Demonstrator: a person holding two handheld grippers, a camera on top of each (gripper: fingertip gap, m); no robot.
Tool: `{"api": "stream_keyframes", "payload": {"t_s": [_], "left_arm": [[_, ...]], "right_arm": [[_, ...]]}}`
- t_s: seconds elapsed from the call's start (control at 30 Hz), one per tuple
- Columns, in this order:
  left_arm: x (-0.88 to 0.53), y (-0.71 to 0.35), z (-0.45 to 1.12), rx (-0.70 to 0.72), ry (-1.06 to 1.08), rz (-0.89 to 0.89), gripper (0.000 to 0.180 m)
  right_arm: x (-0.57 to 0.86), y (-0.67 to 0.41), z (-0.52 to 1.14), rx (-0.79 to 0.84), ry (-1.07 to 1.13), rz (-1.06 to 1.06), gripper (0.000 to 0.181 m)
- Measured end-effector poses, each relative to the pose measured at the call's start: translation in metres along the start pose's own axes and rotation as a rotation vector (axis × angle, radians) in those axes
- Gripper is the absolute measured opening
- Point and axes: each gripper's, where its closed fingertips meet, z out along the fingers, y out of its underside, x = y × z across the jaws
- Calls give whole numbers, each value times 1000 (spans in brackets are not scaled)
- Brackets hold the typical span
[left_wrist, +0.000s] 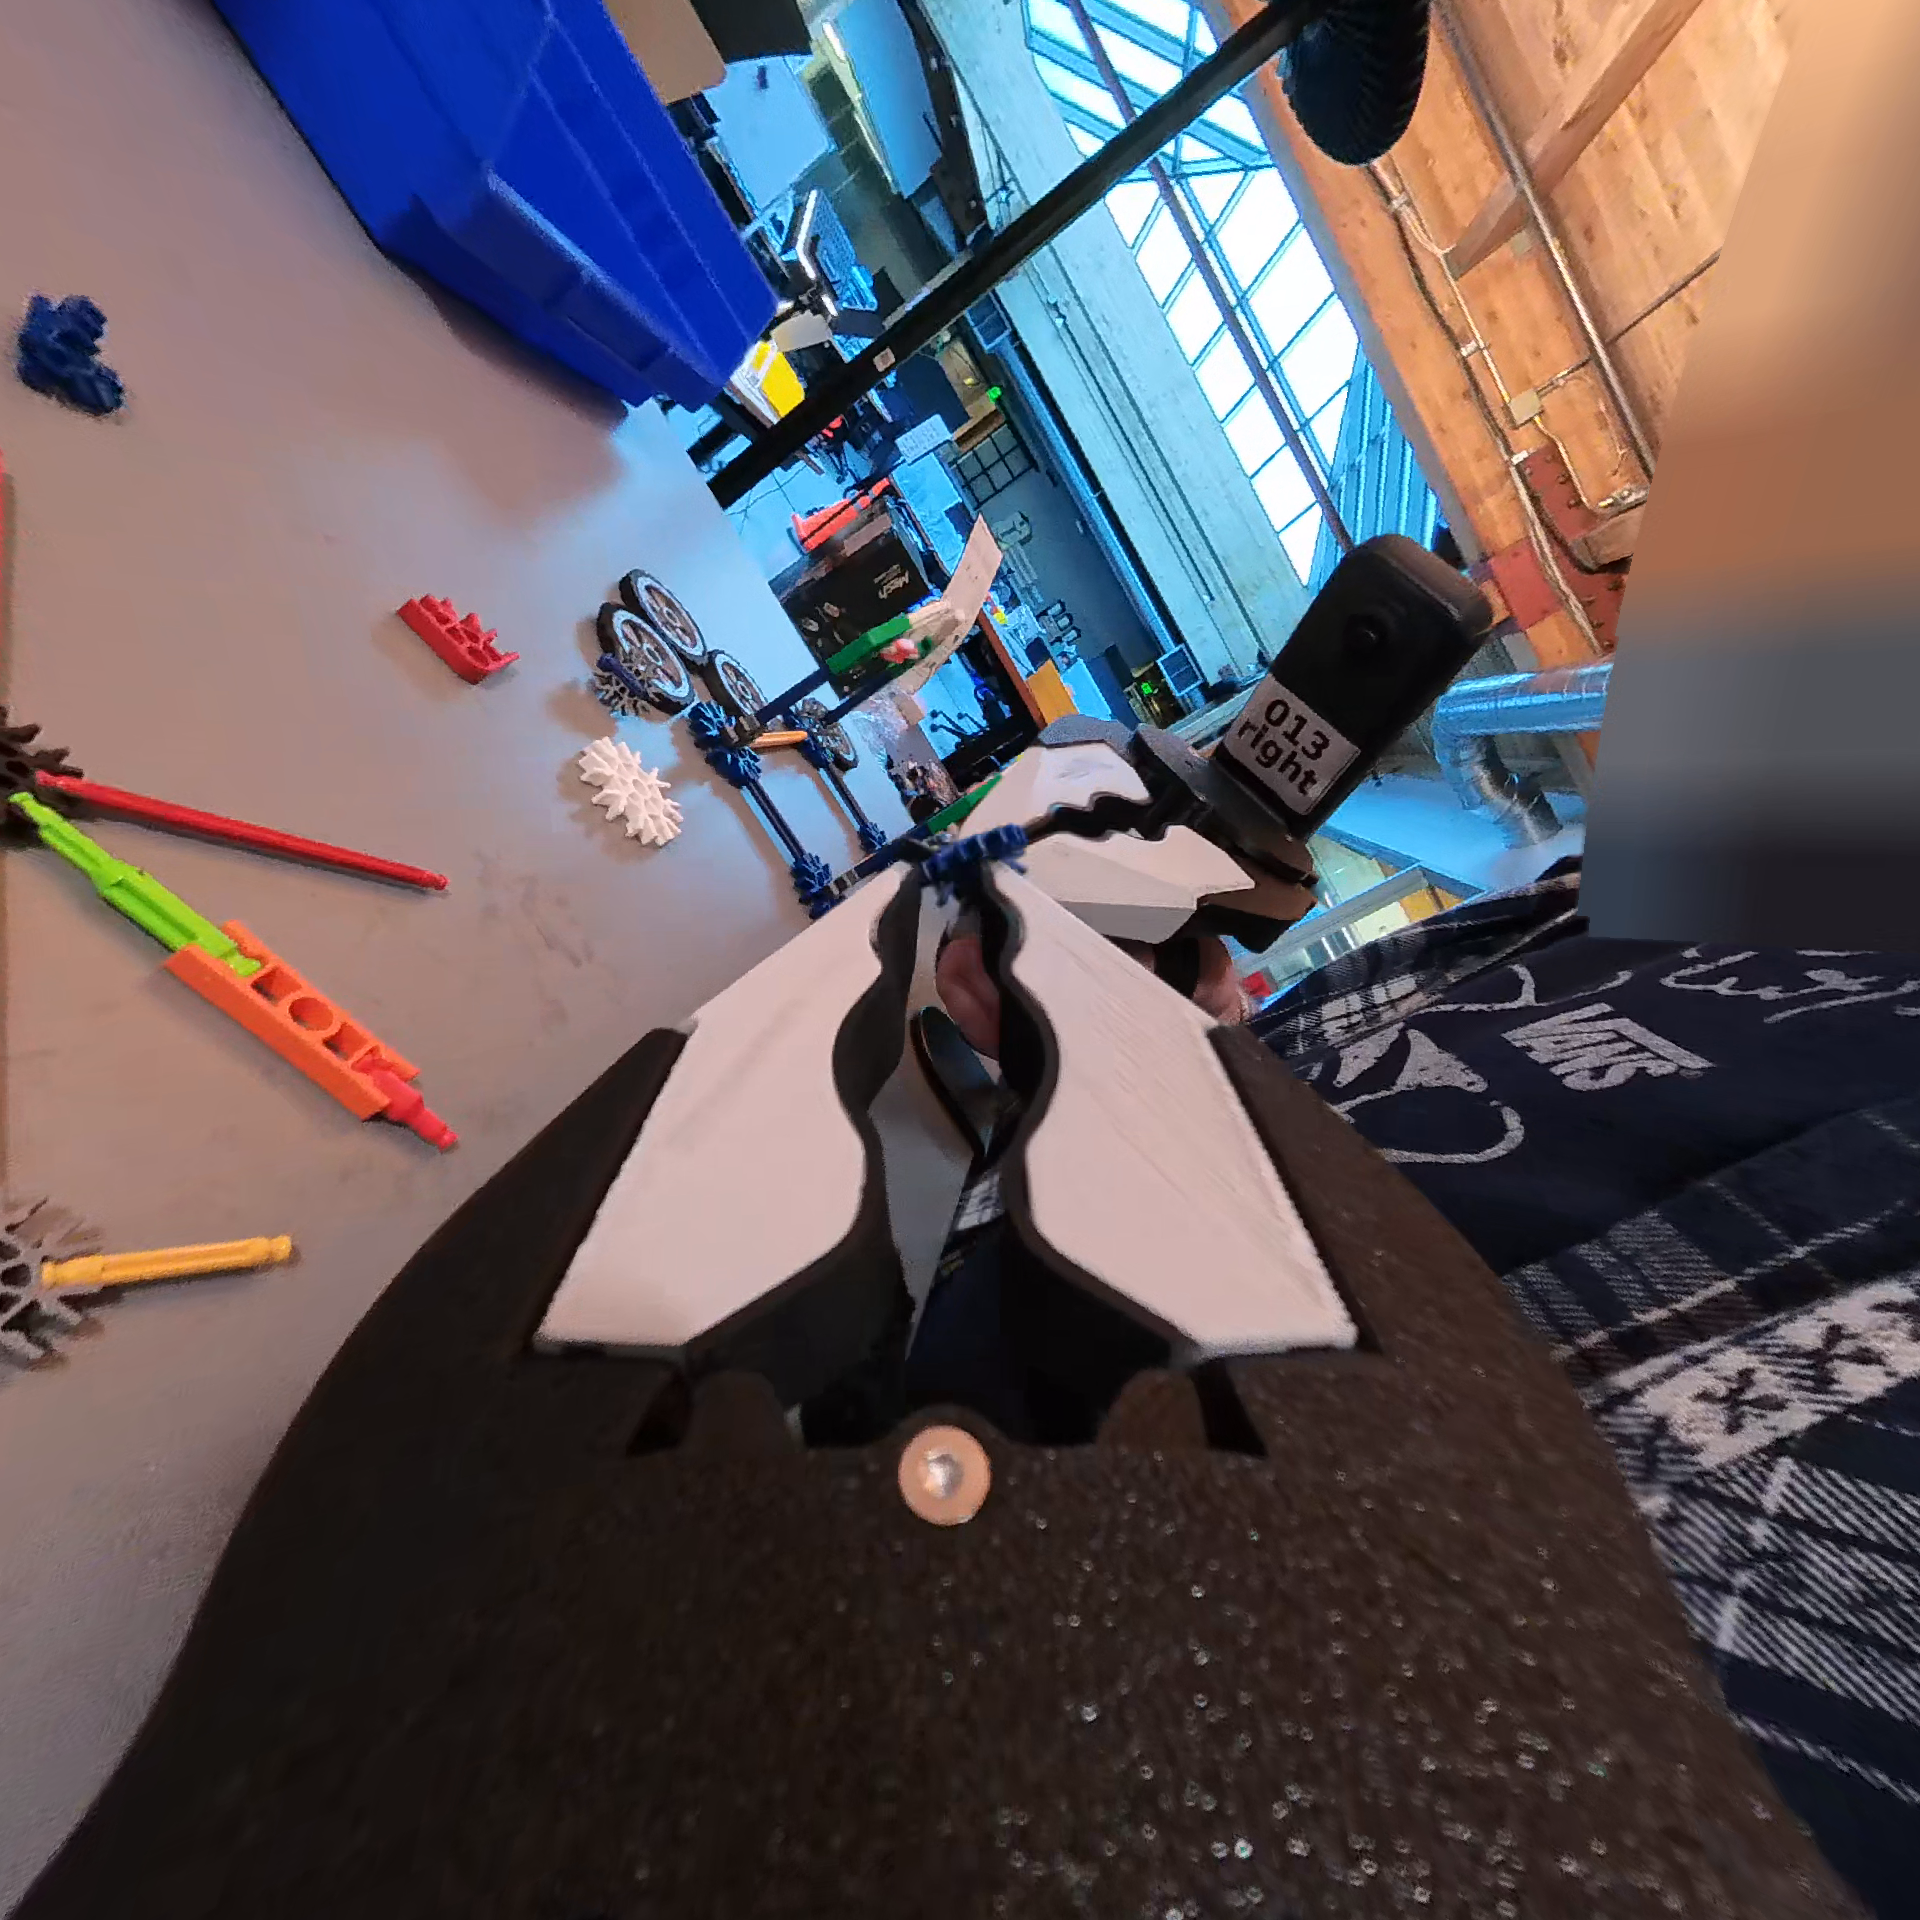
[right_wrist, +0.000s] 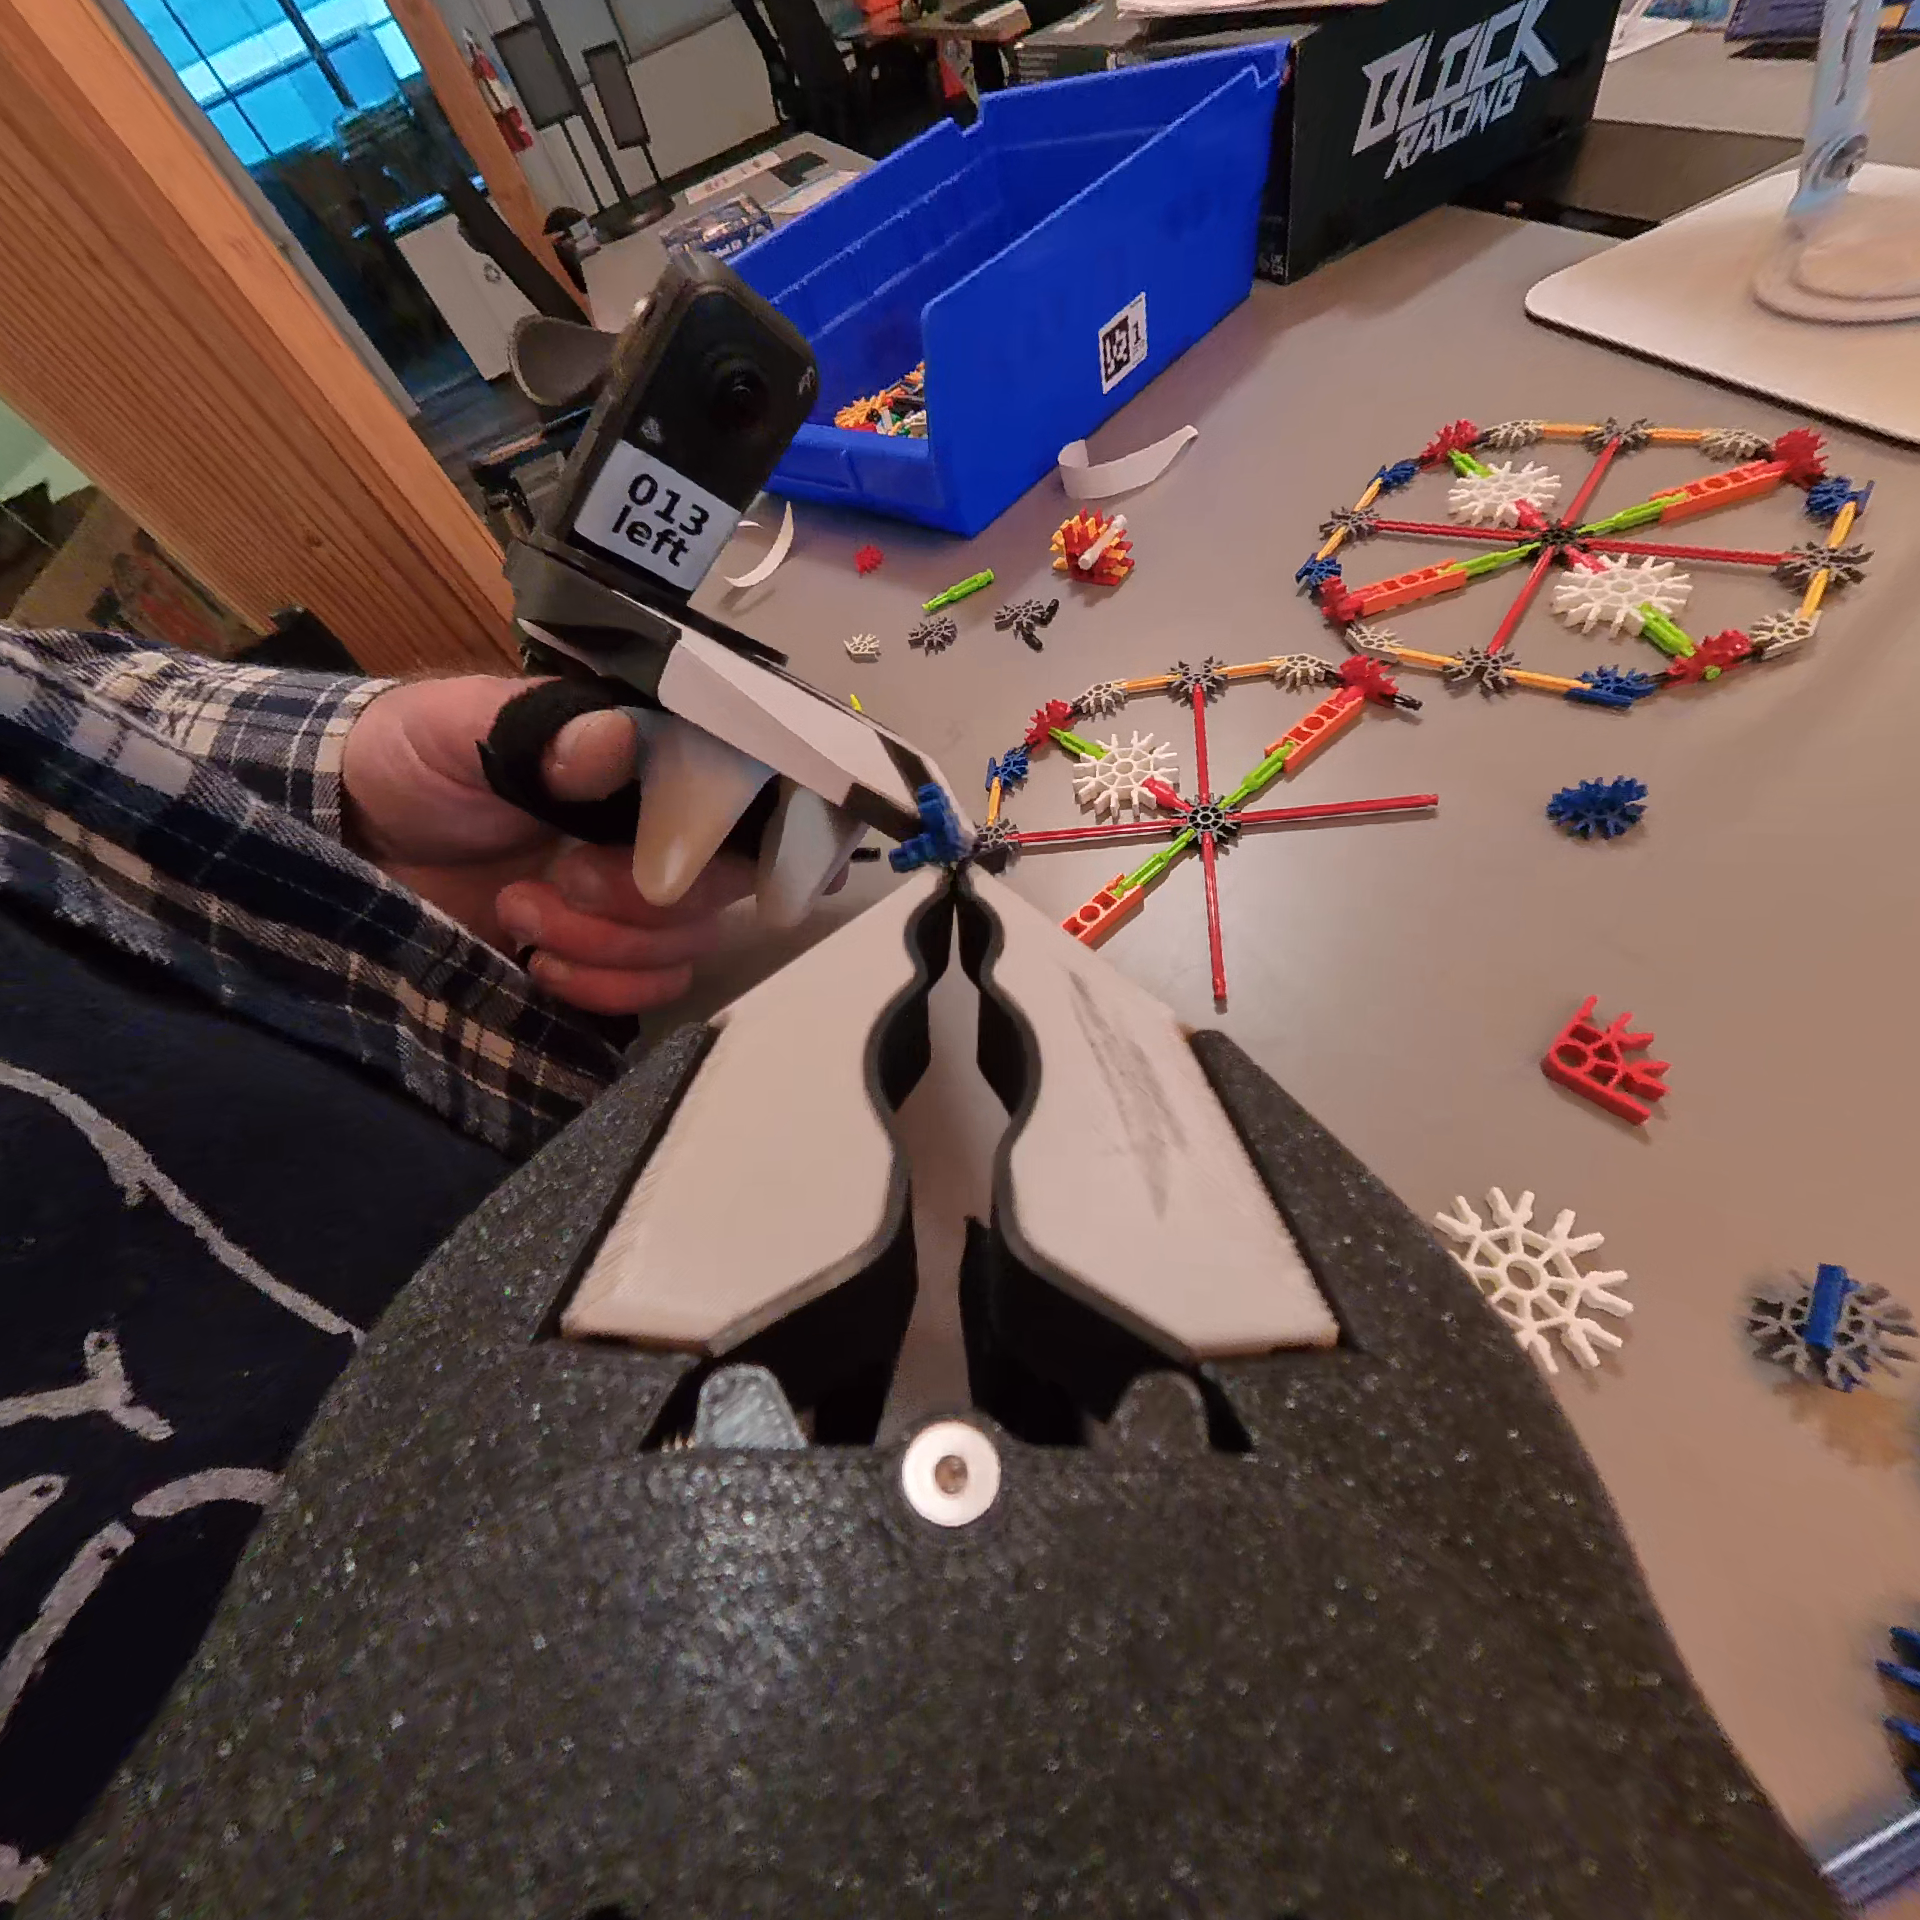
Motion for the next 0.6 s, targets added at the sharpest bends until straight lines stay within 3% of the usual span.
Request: {"api": "stream_keyframes", "payload": {"t_s": [0.3, 0.4, 0.6], "left_arm": [[10, -1, 6, 1, 0, 94, 11], [11, -2, 6, -12, -62, 235, 10], [24, -8, 8, -68, -217, 683, 9]], "right_arm": [[-2, -3, -2, 7, 24, -32, 0], [-2, -3, -4, 17, 30, -25, 0], [-6, -10, -11, 72, 0, 27, 0]]}}
